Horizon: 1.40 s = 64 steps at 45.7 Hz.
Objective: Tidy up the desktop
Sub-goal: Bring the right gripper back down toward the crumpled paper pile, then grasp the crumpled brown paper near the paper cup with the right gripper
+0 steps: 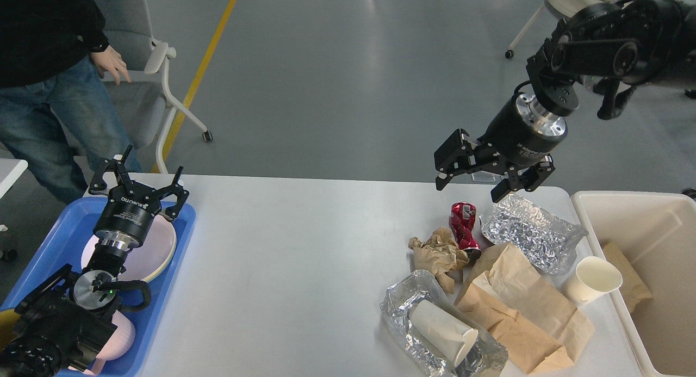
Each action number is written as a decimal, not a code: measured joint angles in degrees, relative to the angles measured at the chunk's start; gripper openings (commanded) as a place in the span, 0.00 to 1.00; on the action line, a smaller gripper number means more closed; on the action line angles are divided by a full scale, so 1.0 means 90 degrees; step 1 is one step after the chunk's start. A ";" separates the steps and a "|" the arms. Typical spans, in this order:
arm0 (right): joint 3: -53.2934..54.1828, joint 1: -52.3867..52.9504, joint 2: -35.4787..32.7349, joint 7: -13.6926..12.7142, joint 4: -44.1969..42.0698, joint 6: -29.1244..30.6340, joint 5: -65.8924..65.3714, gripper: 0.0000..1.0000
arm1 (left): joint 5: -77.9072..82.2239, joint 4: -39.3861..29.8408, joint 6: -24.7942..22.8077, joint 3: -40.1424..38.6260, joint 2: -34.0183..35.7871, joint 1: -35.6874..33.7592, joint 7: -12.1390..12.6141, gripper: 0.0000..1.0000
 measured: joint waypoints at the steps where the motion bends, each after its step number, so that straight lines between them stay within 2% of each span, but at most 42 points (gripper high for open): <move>1: -0.0002 -0.0273 -0.0024 -0.0002 -0.0125 -0.0076 0.0001 1.00 | 0.0000 0.0000 0.0000 0.0000 0.0000 0.0000 0.0000 0.96; 7: -0.0005 -0.1787 -0.0069 -0.0024 -0.0916 -0.0537 -0.0020 1.00 | 0.0000 -0.0001 0.0000 0.0000 0.0000 0.0000 0.0000 0.96; 14: -0.0007 -0.2988 -0.0067 -0.0107 -0.1508 -0.1251 -0.0039 1.00 | -0.0001 -0.0001 0.0000 0.0000 0.0000 0.0000 0.0000 0.96; 24: 0.0020 -0.3830 -0.0061 -0.0476 -0.1810 -0.1695 -0.0068 1.00 | 0.0000 -0.0001 0.0000 0.0000 0.0000 0.0000 0.0000 0.96; 38: 0.0141 -0.4263 -0.0060 -0.0514 -0.2040 -0.1764 -0.0052 0.99 | 0.0000 -0.0001 0.0000 0.0000 0.0000 0.0000 0.0000 0.96; 42: 0.0163 -0.4324 -0.0041 -0.0514 -0.2043 -0.1967 -0.0009 0.85 | 0.0000 -0.0001 0.0000 0.0000 0.0000 0.0000 0.0000 0.96; 43: 0.0176 -0.4345 -0.0034 -0.0514 -0.2040 -0.2075 0.0005 0.78 | 0.0000 -0.0001 0.0000 0.0000 0.0000 0.0000 0.0000 0.96; 49: 0.0229 -0.4395 0.0002 -0.0515 -0.1946 -0.2433 0.0040 0.14 | 0.0000 -0.0001 0.0000 0.0000 0.0000 0.0000 0.0000 0.96; 50: 0.0229 -0.4395 0.0010 -0.0518 -0.1922 -0.2449 0.0040 0.04 | 0.0000 -0.0001 0.0000 0.0000 0.0000 0.0000 0.0000 0.96; 51: 0.0225 -0.4395 0.0014 -0.0526 -0.1895 -0.2452 0.0040 0.00 | 0.0000 -0.0001 0.0000 0.0000 0.0000 0.0000 0.0000 0.96; 64: 0.0162 -0.4288 -0.0062 -0.0648 -0.1641 -0.2232 0.0037 0.00 | 0.0000 0.0000 0.0000 0.0000 0.0000 0.0000 0.0000 0.96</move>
